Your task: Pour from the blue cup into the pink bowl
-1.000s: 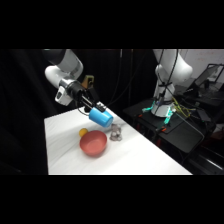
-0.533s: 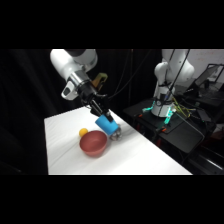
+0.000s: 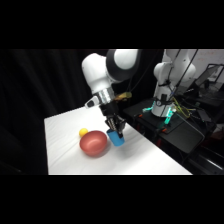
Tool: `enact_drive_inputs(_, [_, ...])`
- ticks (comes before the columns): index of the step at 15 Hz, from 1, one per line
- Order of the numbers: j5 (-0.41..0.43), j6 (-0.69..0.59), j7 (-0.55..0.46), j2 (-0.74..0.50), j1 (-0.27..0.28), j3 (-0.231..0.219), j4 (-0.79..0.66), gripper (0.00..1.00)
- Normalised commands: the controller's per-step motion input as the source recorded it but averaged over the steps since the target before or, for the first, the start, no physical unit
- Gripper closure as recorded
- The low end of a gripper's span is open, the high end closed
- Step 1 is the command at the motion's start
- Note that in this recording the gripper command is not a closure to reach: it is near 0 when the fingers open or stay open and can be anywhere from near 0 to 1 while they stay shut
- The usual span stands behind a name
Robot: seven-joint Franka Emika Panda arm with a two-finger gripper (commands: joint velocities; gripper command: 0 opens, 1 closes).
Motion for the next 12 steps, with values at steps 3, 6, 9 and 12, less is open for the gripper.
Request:
enact_drive_inputs(3, [-0.461,0.55,0.67,-0.18,0.017,0.068,-0.40,0.15])
enact_drive_inputs(6, [-0.442,0.25,0.60,-0.10,0.007,0.019,-0.21,0.15])
enact_drive_inputs(9, [-0.290,0.08,0.43,0.00,0.026,0.054,-0.08,0.15])
enact_drive_inputs(12, [-0.123,0.13,0.31,0.05,0.057,0.099,-0.04,0.15])
